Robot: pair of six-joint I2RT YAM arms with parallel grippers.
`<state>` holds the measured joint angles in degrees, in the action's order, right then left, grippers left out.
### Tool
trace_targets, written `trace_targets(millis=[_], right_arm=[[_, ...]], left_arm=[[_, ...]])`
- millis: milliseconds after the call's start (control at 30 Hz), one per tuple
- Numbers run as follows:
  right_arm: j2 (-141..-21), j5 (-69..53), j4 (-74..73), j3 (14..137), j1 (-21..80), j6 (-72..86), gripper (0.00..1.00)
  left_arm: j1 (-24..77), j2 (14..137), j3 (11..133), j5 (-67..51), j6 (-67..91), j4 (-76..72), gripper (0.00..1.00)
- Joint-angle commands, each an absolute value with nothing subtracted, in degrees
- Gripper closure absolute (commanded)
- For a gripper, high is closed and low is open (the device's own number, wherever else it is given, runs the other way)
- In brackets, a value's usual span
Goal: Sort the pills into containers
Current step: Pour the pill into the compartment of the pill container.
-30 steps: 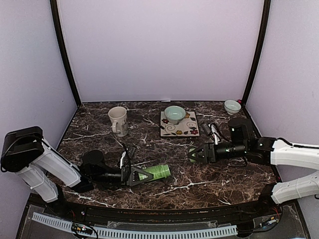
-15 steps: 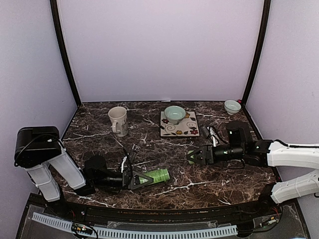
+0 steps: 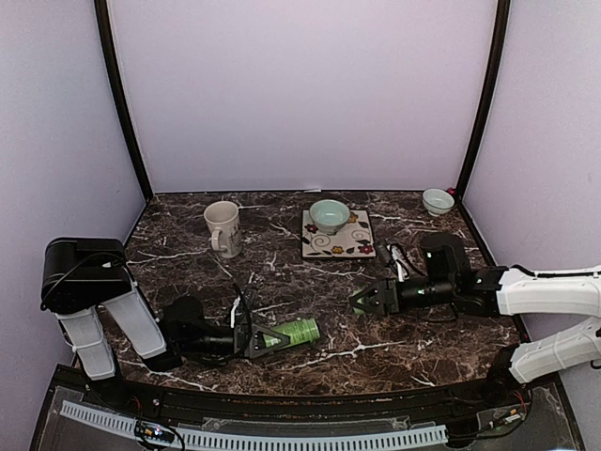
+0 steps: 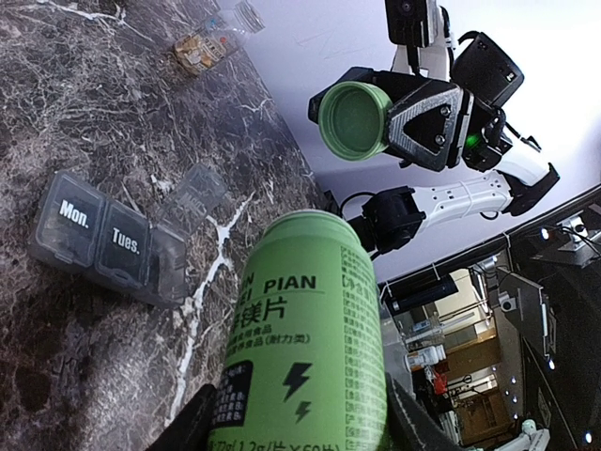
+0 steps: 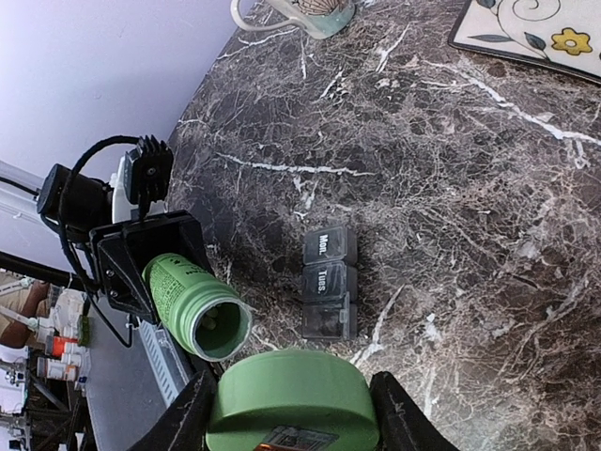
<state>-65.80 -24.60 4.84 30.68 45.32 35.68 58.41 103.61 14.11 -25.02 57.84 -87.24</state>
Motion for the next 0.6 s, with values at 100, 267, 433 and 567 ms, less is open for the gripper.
trace_targets(millis=[100, 267, 433, 567], right_arm=[[-66.89, -25.19, 8.87, 30.21, 45.09, 35.64, 0.62], [-67.76, -25.39, 9.29, 30.42, 45.09, 35.34, 0.62], [-68.82, -25.64, 10.32, 30.61, 45.07, 35.32, 0.62], [-69.64, -25.89, 11.22, 30.7, 45.05, 35.5, 0.62]], left_arm=[[58.62, 103.15, 16.46, -23.14, 56.05, -85.2, 1.0], [58.62, 102.46, 17.52, -22.37, 55.03, -81.11, 1.0], [58.62, 101.03, 17.93, -21.4, 54.3, -77.84, 1.0], [58.62, 100.23, 17.88, -20.89, 53.83, -76.35, 1.0]])
